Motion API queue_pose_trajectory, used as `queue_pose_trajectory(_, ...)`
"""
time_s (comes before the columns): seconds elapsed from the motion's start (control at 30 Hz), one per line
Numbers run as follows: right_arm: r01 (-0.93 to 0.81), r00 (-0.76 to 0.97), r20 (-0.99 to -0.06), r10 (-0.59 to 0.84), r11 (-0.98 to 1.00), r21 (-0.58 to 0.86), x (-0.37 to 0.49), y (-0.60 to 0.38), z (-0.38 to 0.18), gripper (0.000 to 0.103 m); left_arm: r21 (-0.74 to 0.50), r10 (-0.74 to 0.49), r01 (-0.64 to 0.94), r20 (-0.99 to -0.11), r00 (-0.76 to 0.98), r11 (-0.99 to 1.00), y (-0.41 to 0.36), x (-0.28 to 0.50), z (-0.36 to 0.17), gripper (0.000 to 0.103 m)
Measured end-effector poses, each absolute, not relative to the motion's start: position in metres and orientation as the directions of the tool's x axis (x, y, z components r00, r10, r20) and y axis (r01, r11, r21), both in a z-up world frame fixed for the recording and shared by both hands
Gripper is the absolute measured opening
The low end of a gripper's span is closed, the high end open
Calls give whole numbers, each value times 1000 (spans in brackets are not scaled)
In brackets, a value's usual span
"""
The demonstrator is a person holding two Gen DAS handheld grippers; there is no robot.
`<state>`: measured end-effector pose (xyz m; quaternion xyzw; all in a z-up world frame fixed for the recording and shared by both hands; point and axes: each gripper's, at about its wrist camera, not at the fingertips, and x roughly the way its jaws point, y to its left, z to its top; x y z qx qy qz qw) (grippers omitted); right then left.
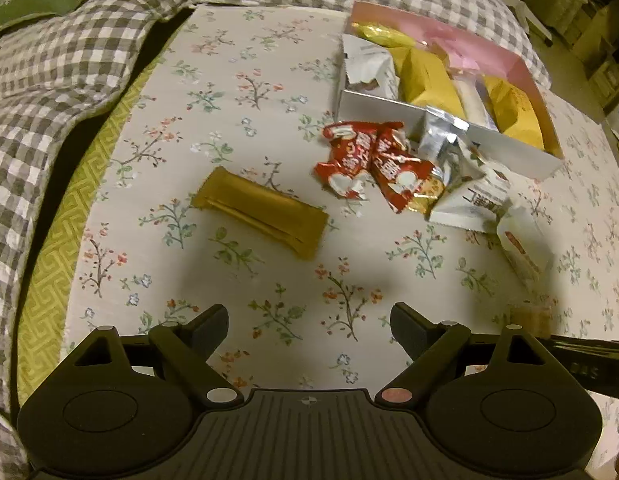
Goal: Organize snacks
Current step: 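Grasp the gold bar with the left tool while the right grasps the brown square packet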
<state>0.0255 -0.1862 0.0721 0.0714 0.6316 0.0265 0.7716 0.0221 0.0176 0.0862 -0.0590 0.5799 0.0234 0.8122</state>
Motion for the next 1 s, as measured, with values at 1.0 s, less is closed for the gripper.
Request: queue_pose_trajectory(1.0,-73,367,-868,336,940,333,34,-146,134,30,-138,-14,-513,-971,238,847,70,99,42,92)
